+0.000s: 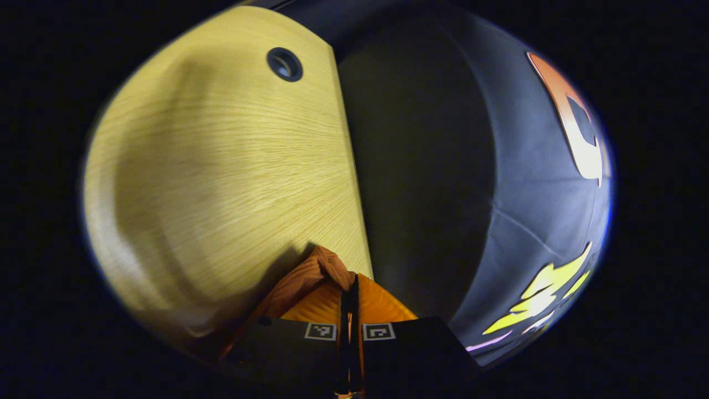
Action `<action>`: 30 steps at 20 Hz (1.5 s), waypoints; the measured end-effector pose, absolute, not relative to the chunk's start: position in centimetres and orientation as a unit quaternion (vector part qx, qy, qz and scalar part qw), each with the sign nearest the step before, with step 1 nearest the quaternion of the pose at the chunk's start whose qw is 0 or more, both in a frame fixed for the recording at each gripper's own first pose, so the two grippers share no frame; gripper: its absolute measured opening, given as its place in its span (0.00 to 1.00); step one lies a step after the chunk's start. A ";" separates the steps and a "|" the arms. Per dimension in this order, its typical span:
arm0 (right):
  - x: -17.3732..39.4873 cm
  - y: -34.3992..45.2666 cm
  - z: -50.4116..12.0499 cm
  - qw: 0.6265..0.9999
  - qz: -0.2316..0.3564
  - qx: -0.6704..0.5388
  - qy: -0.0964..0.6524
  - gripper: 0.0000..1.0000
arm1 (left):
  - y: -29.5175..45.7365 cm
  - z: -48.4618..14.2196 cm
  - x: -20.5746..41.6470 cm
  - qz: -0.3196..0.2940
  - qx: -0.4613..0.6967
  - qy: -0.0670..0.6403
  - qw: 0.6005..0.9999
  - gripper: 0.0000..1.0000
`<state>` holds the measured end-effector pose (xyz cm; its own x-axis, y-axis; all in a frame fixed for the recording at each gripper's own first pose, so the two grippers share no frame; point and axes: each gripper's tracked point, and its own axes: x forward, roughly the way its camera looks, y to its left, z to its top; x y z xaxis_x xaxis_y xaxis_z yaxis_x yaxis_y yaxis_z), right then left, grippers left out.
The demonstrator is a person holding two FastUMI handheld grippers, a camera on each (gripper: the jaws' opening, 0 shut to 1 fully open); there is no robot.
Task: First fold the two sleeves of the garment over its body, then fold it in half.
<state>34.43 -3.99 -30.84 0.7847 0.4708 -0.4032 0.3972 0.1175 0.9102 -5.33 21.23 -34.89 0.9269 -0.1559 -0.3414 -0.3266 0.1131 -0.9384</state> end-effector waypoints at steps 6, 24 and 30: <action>34.9 -3.5 -30.5 0.645 -0.024 0.707 0.288 0.09 | 21.2 -34.2 -4.5 0.091 -0.705 0.101 0.696 0.05; 32.5 -9.7 -13.3 0.855 0.014 0.466 0.226 0.95 | 24.8 -19.1 -10.9 0.111 -0.433 0.086 0.890 0.98; 24.6 -10.4 -2.2 0.976 0.019 0.152 0.152 0.96 | 24.4 -5.6 -20.8 0.127 -0.120 0.081 0.981 0.97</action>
